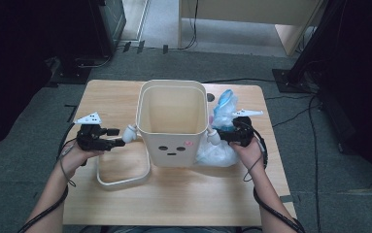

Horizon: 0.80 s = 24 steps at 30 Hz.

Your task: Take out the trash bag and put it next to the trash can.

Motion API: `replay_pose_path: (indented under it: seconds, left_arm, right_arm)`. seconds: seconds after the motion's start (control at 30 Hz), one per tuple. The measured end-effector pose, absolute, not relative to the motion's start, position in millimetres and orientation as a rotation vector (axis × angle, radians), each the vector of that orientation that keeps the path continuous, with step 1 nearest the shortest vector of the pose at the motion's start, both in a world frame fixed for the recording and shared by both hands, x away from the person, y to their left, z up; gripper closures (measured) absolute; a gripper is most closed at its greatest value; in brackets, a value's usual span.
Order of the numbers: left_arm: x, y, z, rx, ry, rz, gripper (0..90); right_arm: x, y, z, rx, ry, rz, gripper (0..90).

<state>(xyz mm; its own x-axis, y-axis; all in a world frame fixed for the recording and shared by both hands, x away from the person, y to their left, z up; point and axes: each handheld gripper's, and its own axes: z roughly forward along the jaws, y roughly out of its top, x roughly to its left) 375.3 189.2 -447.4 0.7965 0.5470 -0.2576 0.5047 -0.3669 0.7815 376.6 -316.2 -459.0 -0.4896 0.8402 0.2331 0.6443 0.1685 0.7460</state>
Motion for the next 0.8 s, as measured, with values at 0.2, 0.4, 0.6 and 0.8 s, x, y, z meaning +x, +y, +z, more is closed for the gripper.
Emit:
replay_pose_path:
  seconds: [0.2,0.4,0.6,0.8]
  left_arm:
    - [376,194,-451,2.039,0.785,0.074,35.3]
    - [378,204,-454,2.020,0.806,0.090,35.2]
    - [380,216,-459,1.994,0.847,0.110,35.2]
    - [381,223,-462,1.982,0.864,0.129,35.0]
  right_arm:
    - [377,-313,-462,1.425,2.231,1.190,34.0]
    - [380,-311,-465,1.453,2.235,1.195,33.4]
    - [383,-310,-466,1.451,2.243,1.171,32.0]
    - [383,-312,-467,1.459,2.241,1.180,31.2]
